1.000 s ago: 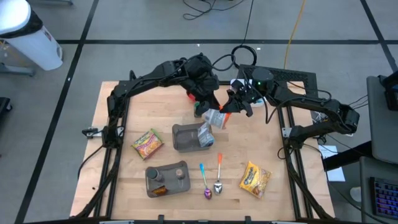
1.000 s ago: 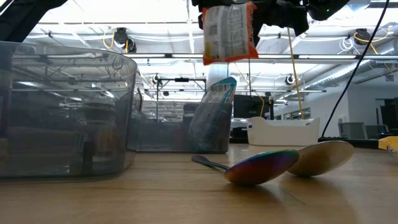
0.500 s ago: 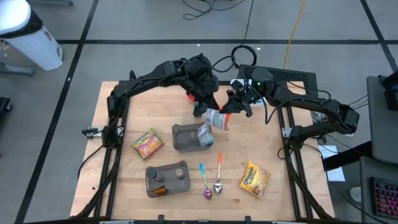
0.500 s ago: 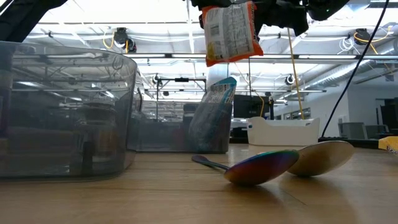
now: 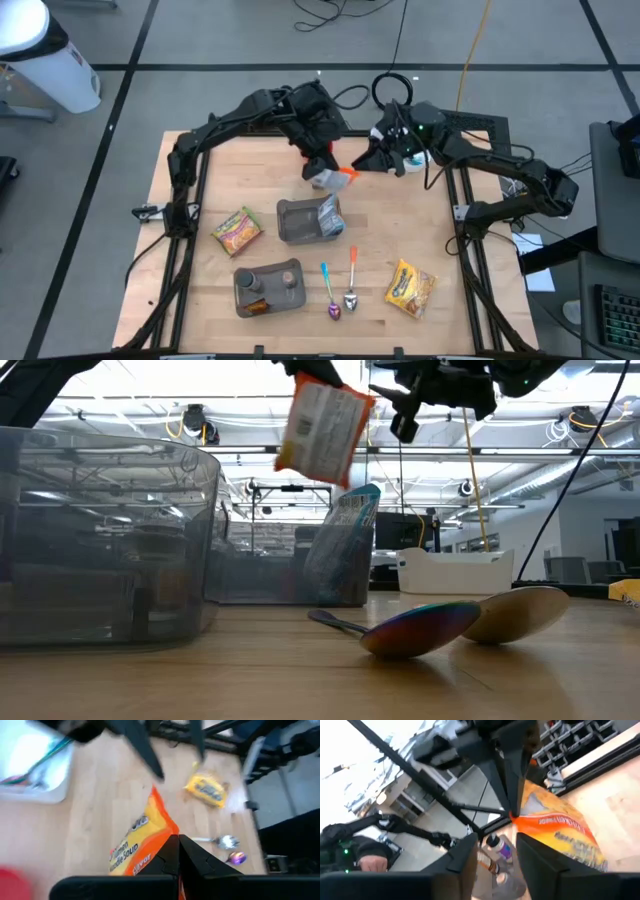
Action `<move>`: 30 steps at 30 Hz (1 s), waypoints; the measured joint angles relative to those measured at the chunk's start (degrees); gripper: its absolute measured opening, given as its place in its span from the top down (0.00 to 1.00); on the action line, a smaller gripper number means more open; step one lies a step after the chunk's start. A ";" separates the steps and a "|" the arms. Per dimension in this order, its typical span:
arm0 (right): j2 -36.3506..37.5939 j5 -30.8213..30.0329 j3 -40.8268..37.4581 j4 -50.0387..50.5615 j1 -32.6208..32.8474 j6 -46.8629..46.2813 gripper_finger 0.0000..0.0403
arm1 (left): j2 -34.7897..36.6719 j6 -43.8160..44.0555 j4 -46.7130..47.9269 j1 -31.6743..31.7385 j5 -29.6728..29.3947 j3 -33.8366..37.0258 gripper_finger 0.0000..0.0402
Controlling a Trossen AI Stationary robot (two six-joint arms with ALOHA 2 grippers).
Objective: Pick & Place Food Item
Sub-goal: Put the orange noodle pack into the top black bin
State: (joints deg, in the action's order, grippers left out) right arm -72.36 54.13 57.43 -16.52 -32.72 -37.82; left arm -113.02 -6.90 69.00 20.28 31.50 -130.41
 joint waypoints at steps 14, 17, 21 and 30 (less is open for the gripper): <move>-0.01 -10.06 -0.04 -2.74 -5.55 0.99 0.50 | 12.11 16.94 7.67 -0.69 -13.66 -0.02 1.00; -0.02 -14.69 -0.04 -2.51 -5.56 5.10 0.51 | 15.37 25.20 7.58 -2.27 -18.03 -0.04 1.00; -0.02 -21.12 -0.04 -2.35 -5.43 6.39 0.53 | 19.13 37.05 8.17 -5.70 -27.71 -0.04 1.00; -0.04 -22.82 -0.07 -1.86 -5.35 4.02 0.52 | 20.73 52.35 17.20 -17.83 -51.29 0.17 1.00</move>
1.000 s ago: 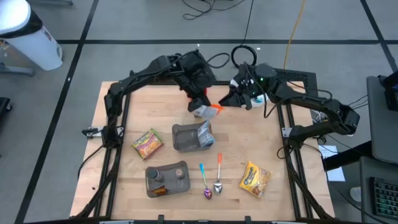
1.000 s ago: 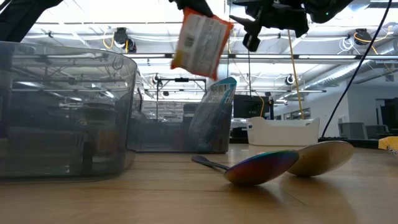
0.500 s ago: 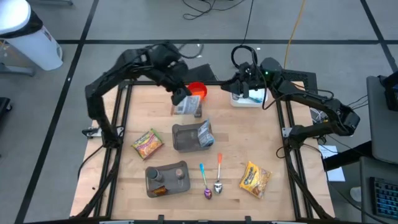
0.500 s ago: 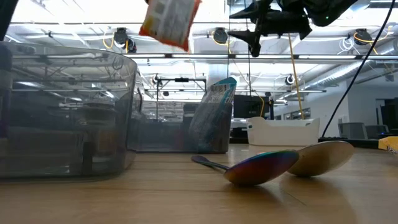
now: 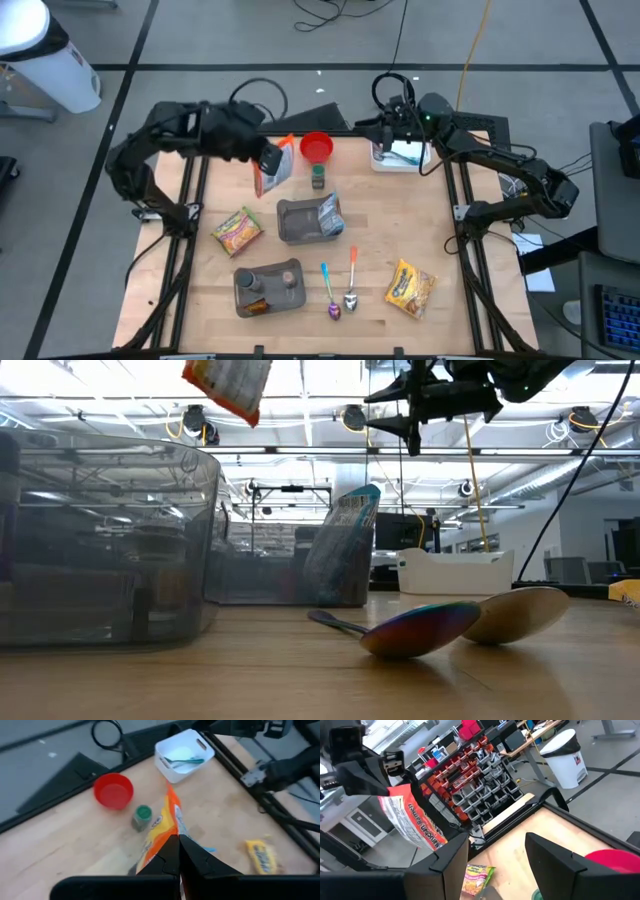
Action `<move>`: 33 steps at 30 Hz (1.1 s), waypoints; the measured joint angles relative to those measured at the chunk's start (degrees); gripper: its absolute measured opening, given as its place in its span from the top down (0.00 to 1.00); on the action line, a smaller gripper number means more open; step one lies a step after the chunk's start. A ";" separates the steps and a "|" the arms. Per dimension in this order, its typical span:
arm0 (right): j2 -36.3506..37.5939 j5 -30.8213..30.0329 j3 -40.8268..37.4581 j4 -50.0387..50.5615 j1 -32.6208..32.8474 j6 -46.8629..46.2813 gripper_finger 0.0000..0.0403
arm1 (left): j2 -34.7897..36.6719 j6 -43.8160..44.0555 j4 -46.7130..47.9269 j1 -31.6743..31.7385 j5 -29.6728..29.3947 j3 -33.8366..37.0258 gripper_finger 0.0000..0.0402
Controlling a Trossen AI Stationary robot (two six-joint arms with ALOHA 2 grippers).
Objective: Pick & Place Food Item
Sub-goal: Put the orange noodle pack into the top black bin
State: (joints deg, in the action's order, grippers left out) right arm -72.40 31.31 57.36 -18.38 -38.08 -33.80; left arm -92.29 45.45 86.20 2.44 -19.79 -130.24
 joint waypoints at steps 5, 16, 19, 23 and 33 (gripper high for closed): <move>0.00 -3.43 -0.08 3.03 3.19 2.26 0.53 | -0.17 2.51 0.12 -4.89 -6.64 4.70 1.00; 2.89 -14.79 -0.13 12.80 12.71 11.47 0.56 | 0.80 14.72 -8.04 -12.37 -13.57 18.08 1.00; 6.30 -14.80 -0.13 18.96 12.86 16.21 0.56 | 1.35 19.78 -12.00 -13.70 -16.75 22.23 1.00; 12.41 -15.60 -0.13 27.74 12.82 20.58 0.57 | 1.13 27.24 -18.63 -14.50 -20.18 27.63 1.00; 28.58 -17.95 -4.42 36.85 12.31 29.44 0.57 | -1.80 32.54 -50.22 -12.48 -25.81 41.32 1.00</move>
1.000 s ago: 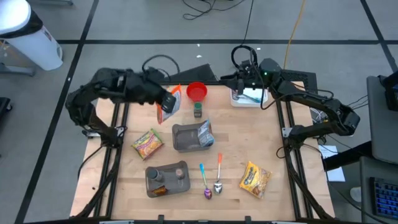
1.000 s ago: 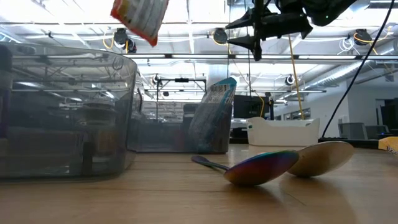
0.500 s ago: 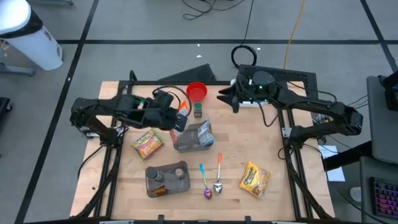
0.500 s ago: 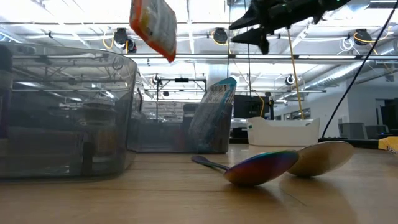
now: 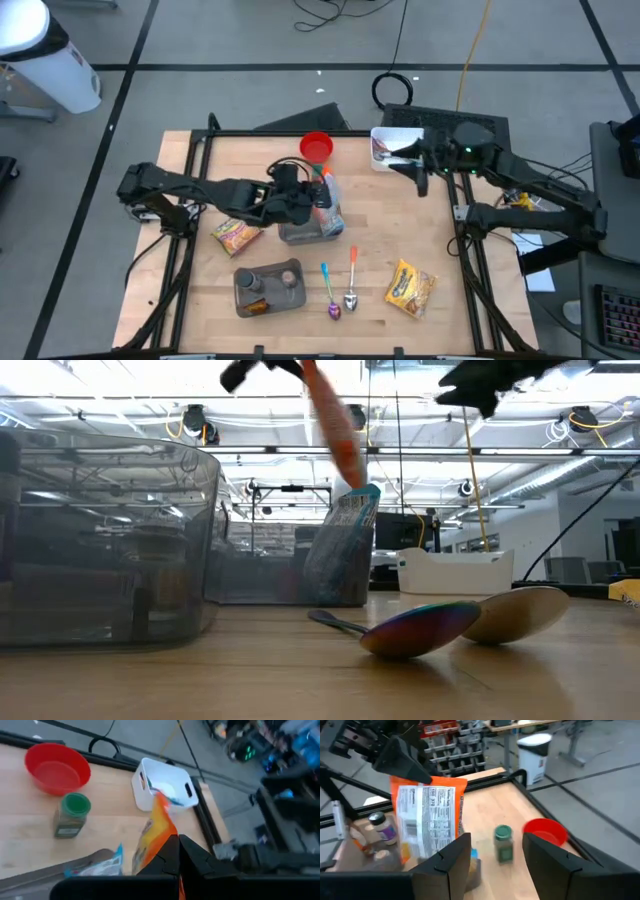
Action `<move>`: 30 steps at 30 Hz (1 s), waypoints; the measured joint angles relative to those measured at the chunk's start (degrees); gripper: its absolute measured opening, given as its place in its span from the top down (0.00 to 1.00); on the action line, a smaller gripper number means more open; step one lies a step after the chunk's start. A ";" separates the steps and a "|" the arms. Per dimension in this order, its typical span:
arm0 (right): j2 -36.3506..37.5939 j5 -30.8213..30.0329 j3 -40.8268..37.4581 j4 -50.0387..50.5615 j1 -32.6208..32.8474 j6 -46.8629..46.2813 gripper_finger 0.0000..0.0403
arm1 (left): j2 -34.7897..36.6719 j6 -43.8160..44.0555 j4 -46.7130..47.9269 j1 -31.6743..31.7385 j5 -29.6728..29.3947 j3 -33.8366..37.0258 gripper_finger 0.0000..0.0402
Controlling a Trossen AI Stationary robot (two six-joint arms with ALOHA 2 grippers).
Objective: Pick & Place Food Item
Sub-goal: Put the orange noodle pack into the top black bin
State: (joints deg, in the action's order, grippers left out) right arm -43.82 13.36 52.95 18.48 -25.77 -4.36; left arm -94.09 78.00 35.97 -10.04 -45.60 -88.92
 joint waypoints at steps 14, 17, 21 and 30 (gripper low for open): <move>14.27 -1.10 -14.48 0.54 -0.62 -8.05 0.59 | -1.42 3.39 -4.27 -0.65 -4.38 0.46 1.00; 15.42 0.16 -15.17 -0.18 -0.60 -8.21 0.59 | -1.42 3.99 -4.05 -1.53 -4.40 0.46 1.00; 15.91 0.27 -15.17 -0.67 -0.58 -7.87 0.60 | -1.42 6.24 0.91 -3.83 -8.39 0.46 1.00; 15.97 0.29 -15.17 -0.67 -0.58 -8.37 0.60 | -0.68 19.52 16.22 -8.62 -11.01 0.44 1.00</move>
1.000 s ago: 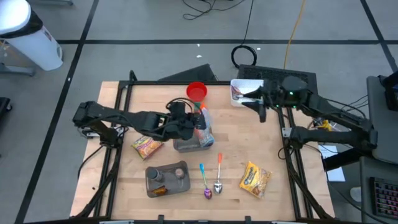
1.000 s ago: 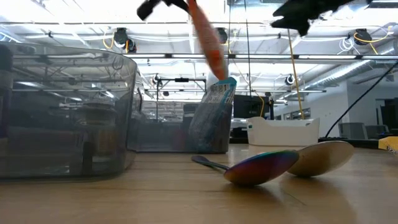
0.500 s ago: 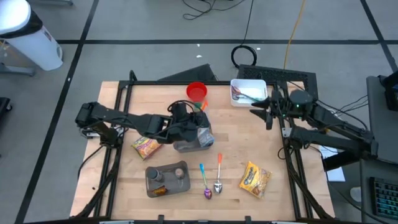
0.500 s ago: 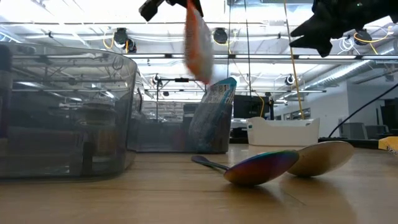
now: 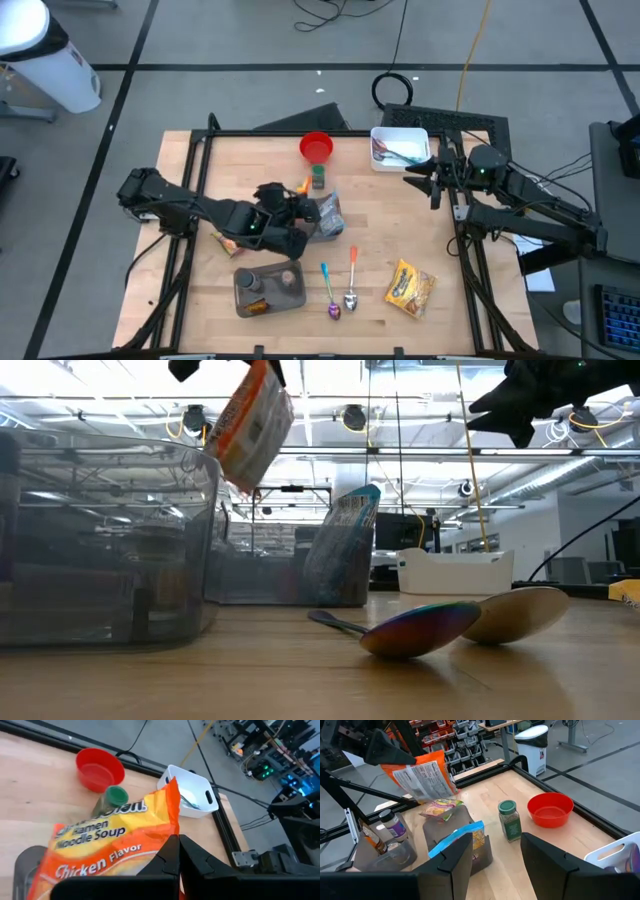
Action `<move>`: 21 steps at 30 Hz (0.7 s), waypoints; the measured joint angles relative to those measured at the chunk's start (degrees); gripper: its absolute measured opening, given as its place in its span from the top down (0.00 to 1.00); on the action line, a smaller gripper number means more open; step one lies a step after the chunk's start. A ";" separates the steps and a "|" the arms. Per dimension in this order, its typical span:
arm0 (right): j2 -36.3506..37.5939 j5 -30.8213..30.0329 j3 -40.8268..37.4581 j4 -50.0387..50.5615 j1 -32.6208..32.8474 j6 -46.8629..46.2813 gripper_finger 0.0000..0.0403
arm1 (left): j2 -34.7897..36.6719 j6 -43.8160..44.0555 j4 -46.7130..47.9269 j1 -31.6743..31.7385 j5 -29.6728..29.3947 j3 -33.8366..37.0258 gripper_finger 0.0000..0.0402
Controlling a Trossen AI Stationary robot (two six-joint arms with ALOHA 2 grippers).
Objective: Pick & Place Food Item
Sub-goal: Put the orange noodle pack into the top black bin
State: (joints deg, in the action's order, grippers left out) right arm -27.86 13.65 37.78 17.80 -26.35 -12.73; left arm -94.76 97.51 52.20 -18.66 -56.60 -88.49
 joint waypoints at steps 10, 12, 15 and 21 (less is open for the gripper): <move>0.00 0.01 0.00 -0.46 0.00 -0.29 0.61 | -0.15 5.23 4.56 -0.52 -0.04 0.00 1.00; 0.00 0.04 0.00 -0.45 0.00 -0.89 0.62 | -0.15 5.25 4.66 -0.50 -0.04 0.00 1.00; 0.00 0.08 0.00 -0.44 0.00 -1.57 0.62 | -0.15 5.25 4.70 -0.50 -0.02 0.00 1.00; 0.00 0.09 0.00 -0.44 0.00 -1.51 0.62 | -0.15 5.34 4.71 0.07 0.00 0.00 1.00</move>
State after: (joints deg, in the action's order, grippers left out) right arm -27.86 13.74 37.78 17.37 -26.35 -14.24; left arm -94.91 102.85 56.90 -18.59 -56.60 -88.49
